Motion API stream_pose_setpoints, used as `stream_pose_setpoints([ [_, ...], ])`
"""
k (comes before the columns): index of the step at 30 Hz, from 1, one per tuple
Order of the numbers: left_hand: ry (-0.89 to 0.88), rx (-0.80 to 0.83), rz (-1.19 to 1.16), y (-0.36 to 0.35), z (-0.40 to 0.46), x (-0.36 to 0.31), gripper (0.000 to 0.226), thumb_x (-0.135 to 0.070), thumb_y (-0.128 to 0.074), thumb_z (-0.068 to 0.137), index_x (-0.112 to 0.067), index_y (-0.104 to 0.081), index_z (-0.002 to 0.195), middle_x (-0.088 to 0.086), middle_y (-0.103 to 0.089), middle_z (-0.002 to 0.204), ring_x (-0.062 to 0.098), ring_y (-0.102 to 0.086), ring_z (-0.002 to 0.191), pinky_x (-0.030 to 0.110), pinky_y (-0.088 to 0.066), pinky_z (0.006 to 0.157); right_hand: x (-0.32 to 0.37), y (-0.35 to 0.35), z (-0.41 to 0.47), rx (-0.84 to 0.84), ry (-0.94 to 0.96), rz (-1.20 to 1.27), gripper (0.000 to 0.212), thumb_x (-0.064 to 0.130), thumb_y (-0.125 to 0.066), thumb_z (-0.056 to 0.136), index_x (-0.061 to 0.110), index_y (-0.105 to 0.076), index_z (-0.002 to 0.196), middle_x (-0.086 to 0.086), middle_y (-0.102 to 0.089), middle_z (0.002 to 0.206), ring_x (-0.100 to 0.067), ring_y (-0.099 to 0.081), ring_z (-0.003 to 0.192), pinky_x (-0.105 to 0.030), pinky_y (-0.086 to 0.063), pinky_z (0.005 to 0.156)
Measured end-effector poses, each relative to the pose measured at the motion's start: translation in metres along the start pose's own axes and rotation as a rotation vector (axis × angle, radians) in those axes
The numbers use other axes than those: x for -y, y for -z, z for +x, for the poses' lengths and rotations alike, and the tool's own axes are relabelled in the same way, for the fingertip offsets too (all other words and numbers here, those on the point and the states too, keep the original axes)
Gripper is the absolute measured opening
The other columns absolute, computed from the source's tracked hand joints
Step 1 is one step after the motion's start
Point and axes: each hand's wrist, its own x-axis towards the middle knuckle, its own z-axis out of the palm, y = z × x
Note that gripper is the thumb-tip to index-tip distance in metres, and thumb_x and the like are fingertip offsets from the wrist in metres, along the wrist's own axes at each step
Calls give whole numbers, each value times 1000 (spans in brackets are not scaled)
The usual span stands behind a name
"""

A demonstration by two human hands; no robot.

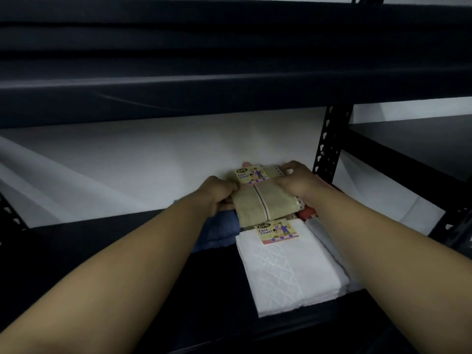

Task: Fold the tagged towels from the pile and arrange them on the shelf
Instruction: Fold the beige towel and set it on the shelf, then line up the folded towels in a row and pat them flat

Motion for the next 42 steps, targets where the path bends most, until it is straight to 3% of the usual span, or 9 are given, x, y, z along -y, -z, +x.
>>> stream_pose_setpoints([
  [7, -80, -75, 191, 1, 19, 7, 18, -7, -80, 84, 0, -70, 97, 18, -75, 99, 28, -76, 88, 45, -65, 81, -25, -14, 18, 58, 49, -111, 38, 20, -71, 91, 12, -65, 127, -1, -62, 114, -16, -55, 98, -24, -41, 81],
  [9, -174, -130, 413, 2, 18, 9, 25, -21, -83, 81, -6, -68, 93, 13, -75, 93, 26, -73, 87, 39, -63, 81, -32, -18, 23, 57, 69, -146, 40, 19, -73, 89, 13, -63, 127, 0, -61, 112, -17, -55, 97, -25, -42, 80],
  [12, -418, -250, 771, -5, 10, 11, 29, -26, -71, 89, -10, -60, 111, 7, -68, 100, 26, -66, 93, 32, -53, 76, -42, -25, 27, 62, 152, -213, 38, 21, -72, 89, 15, -62, 125, -6, -69, 119, -21, -60, 98, -27, -43, 76],
  [17, -607, -205, 1182, -16, 9, 20, 40, -44, -48, 99, -17, -61, 127, 8, -61, 116, 31, -62, 109, 42, -54, 91, -44, -29, 26, 126, 343, -592, 54, 43, -54, 99, 25, -50, 149, -7, -48, 151, -32, -42, 137, -41, -35, 113],
  [20, -528, -16, 1379, -14, 11, 29, 68, -62, -30, 101, -17, -45, 150, 12, -45, 155, 33, -41, 144, 55, -28, 120, -46, -31, 26, 250, 382, -636, 74, 66, -24, 93, 33, -33, 158, -1, -32, 166, -28, -26, 153, -51, -26, 123],
  [23, -467, 103, 1387, -10, 13, 39, 94, -78, -21, 96, -14, -11, 164, 8, -6, 173, 24, -5, 159, 59, -1, 126, -53, -36, 29, 324, 366, -665, 84, 75, -12, 88, 36, -20, 162, 7, -26, 169, -22, -22, 155, -58, -20, 124],
  [27, -433, 110, 1433, -11, 20, 48, 113, -91, -13, 85, -12, 1, 164, 8, 7, 173, 24, 11, 159, 63, 11, 123, -57, -36, 27, 340, 331, -715, 86, 83, -10, 91, 38, -11, 164, 13, -17, 172, -20, -14, 158, -62, -11, 124],
  [37, -495, 72, 1273, -12, 19, 58, 107, -86, -20, 89, -13, -5, 165, 6, 0, 173, 22, 7, 159, 61, 7, 125, -47, -36, 22, 355, 327, -810, 80, 74, -14, 100, 28, -7, 166, 6, -14, 173, -22, -10, 159, -60, -8, 126],
  [42, -555, -129, 1109, 15, 9, 54, 73, -66, -30, 102, -21, -30, 160, 4, -21, 170, 26, -7, 159, 58, -4, 125, -37, -22, 11, 245, 439, -673, 68, 71, -25, 101, 30, -45, 151, -1, -44, 160, -25, -33, 150, -49, -28, 122],
])
